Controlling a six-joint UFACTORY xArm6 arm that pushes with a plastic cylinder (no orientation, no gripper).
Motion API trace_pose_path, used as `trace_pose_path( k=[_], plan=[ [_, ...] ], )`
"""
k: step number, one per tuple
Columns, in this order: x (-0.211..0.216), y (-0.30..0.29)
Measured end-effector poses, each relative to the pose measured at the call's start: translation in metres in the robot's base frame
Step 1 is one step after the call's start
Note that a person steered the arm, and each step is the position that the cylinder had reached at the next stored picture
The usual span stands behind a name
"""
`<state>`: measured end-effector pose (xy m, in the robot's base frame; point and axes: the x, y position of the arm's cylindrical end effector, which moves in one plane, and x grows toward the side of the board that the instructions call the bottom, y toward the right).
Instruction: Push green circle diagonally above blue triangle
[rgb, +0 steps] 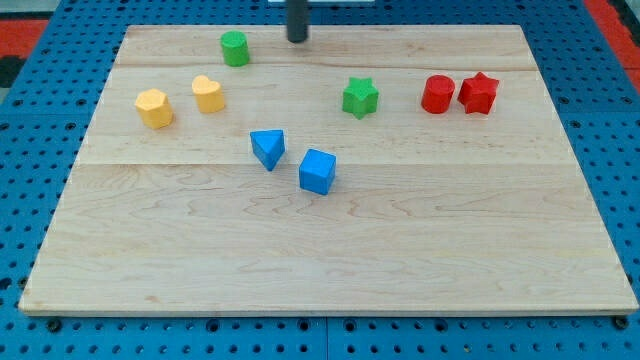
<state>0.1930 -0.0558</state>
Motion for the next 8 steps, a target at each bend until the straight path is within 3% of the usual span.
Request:
trace_pose_path(
  k=[2,3,4,5,6,7,8],
  plan=[
    [0.001,-0.121],
    [0.048,-0.113],
    [0.026,-0.089],
    [0.036,-0.07],
    [0.092,-0.039],
    [0.109,-0.02],
    [0.06,-0.018]
  ],
)
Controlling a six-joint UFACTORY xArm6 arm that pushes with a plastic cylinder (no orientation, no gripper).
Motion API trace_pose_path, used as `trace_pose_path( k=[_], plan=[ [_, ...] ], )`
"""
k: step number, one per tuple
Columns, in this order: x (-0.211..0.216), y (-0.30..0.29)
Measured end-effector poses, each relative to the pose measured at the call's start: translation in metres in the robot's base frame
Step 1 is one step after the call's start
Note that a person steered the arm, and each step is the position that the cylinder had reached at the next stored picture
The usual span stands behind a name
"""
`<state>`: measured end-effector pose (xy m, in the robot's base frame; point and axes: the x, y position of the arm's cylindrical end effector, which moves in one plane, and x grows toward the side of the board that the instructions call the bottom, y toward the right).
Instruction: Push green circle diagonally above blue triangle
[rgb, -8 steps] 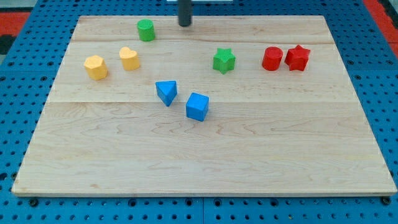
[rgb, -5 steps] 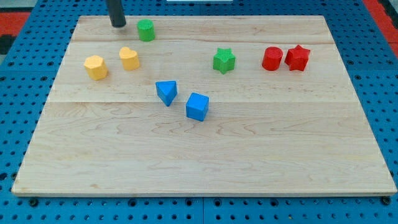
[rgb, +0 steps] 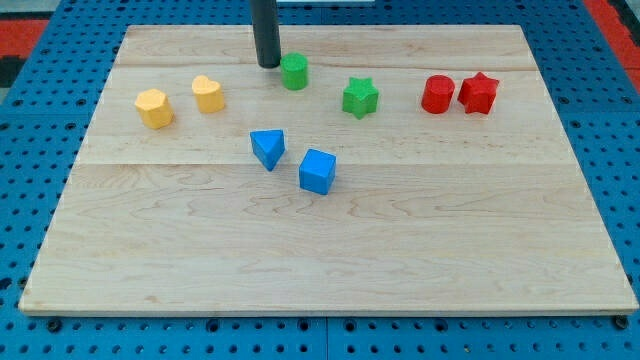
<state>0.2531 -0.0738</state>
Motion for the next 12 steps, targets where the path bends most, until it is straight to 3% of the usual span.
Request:
trace_pose_path(
  k=[2,5,7,8,9,10,12],
  plan=[
    [0.007,0.029],
    [0.021,0.005],
    [0.081,0.009],
    [0.043,0.009],
    [0.028,0.049],
    [0.042,0.067],
    [0.07,0.042]
  ],
)
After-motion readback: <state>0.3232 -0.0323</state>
